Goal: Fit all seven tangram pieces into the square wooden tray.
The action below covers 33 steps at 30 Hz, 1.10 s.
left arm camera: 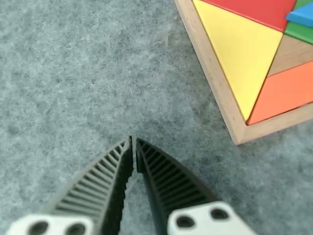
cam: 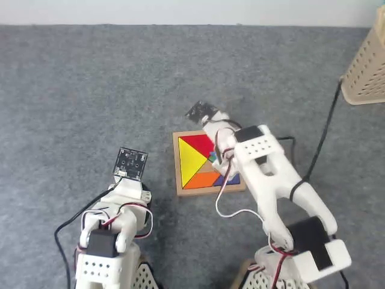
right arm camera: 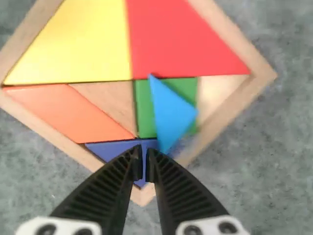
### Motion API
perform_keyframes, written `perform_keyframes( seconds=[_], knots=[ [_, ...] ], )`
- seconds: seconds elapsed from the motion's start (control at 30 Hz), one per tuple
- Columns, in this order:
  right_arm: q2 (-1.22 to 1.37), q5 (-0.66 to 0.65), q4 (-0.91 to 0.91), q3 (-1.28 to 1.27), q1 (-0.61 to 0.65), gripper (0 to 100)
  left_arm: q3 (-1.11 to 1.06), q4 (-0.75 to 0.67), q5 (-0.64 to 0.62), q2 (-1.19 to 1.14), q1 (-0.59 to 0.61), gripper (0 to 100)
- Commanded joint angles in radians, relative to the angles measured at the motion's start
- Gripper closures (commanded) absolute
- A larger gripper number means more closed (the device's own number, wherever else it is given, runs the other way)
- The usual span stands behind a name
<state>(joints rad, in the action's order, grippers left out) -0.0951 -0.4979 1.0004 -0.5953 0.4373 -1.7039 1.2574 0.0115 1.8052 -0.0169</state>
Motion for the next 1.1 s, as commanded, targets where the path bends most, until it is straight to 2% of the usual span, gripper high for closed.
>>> perform_keyframes(
  seconds=[0.0,0.37,0.77,1.07],
  knots=[
    [-0.016,-0.014,-0.033,0.012,0.010,99.1,0.019,0.006,-0.006,0.021,0.000,99],
    [0.191,-0.012,-0.035,0.190,-0.110,99.1,0.019,0.006,-0.006,0.021,0.000,99],
    [0.378,0.044,0.002,0.454,-0.119,99.1,0.019,0.006,-0.006,0.021,0.000,99],
    [0.332,0.064,0.031,0.489,-0.162,99.1,0.019,0.006,-0.006,0.021,0.000,99]
  ],
)
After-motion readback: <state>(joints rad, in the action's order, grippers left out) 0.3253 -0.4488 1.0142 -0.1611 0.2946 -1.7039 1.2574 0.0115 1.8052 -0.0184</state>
